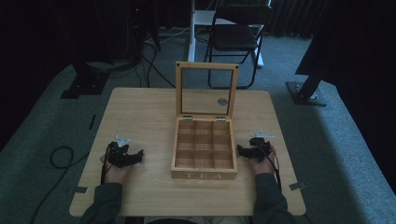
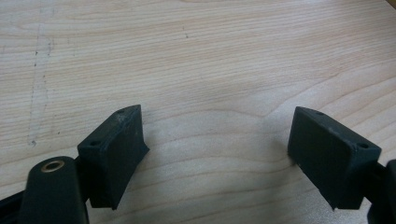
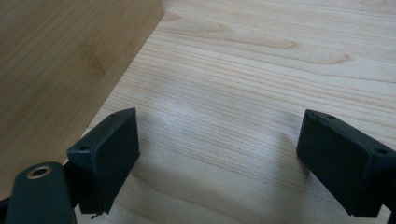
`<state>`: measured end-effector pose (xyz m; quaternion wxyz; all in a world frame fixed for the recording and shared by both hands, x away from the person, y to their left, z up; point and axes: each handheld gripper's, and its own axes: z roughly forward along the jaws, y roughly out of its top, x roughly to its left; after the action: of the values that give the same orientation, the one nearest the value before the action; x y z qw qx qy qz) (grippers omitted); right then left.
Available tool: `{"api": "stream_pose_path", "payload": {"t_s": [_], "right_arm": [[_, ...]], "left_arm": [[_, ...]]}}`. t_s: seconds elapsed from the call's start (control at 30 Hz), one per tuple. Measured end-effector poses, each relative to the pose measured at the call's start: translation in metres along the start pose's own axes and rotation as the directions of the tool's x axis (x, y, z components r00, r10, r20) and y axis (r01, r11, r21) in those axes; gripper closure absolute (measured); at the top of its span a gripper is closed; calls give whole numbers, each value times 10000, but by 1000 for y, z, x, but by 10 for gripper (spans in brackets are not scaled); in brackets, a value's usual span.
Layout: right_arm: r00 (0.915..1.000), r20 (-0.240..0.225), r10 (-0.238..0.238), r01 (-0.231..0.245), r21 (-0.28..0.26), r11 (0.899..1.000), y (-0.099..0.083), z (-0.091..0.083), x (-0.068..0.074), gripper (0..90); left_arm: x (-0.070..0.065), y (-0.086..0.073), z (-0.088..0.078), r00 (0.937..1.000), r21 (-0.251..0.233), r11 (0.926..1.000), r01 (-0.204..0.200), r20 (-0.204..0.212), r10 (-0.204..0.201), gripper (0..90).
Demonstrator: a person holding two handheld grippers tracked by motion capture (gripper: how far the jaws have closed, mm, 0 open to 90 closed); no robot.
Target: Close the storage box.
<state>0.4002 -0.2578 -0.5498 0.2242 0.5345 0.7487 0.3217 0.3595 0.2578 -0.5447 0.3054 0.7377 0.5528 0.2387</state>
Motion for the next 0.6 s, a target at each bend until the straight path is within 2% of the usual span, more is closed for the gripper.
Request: {"api": "stream_pose_path", "payload": {"t_s": [0.2,0.23,0.27,0.53,0.6], "right_arm": [[10000,-1,-7,7,-3,10000,0,0,0,127],[10000,0,-6,6,-4,10000,0,0,0,127],[10000,1,-8,8,-4,10000,0,0,0,127],[10000,-21,-23,23,-33,10000,1,1,0,140],[10000,-21,-7,7,35,10000,3,2,-1,140]], "left_arm": [[-1,0,0,9999,66,9999,100,-138,-99,181],[0,1,1,9993,212,9995,237,-289,-231,77],[1,1,2,9988,297,9990,336,-369,-325,38],[0,1,3,9988,385,9987,339,-363,-325,26],[1,2,4,9996,364,9991,196,-209,-189,33]]}}
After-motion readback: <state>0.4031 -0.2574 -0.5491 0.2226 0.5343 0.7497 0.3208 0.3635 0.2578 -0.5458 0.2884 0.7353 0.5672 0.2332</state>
